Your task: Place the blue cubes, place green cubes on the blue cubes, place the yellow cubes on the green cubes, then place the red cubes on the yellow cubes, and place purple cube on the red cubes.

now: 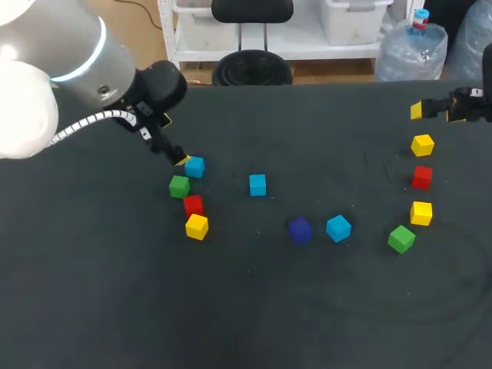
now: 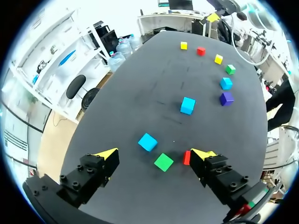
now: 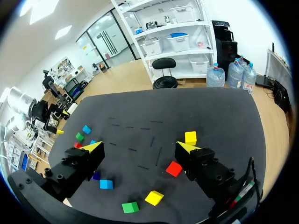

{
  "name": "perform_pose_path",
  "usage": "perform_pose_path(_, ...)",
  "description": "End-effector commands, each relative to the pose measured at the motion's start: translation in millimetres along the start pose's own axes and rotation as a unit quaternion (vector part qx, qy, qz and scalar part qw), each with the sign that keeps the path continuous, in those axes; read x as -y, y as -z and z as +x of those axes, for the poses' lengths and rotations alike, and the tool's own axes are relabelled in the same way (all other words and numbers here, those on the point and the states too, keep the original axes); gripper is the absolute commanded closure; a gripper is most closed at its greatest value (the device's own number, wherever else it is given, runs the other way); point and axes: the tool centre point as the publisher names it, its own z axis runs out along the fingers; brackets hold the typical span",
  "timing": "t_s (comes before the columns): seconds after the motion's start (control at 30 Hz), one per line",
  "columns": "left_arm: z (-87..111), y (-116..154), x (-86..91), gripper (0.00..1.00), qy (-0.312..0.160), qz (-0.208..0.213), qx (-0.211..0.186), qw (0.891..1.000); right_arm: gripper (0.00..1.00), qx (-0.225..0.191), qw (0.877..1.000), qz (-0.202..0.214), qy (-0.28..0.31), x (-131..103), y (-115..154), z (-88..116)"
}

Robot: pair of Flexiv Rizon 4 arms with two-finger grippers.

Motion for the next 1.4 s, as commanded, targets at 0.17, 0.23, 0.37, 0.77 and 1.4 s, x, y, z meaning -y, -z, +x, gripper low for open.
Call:
perform_pose_path(0.17,-1.3,-2,-3.4,0.0,-0.02,0.01,-0.006,1.0,0.0,0.0,1.0,0.004,0.0,-2,0,0)
perform_pose_path(0.23,-0.1,-4,-3.2,0.0,-0.037,0.008,-0.011,0.999,0.0,0.0,1.0,0.004,0.0,-2,0,0)
perform_pose_path(0.37,0.8,-10,0.3,0.0,-0.098,0.02,-0.021,0.995,0.0,0.0,1.0,0.004,0.0,-2,0,0)
perform_pose_path(0.77,-12.2,-45,-0.8,0.0,-0.235,0.057,-0.063,0.968,0.0,0.0,1.0,0.004,0.0,-2,0,0)
perform_pose_path(1.4,-17.7,-80,-17.3,0.0,-0.277,0.104,-0.083,0.952,0.0,0.0,1.0,0.004,0.0,-2,0,0)
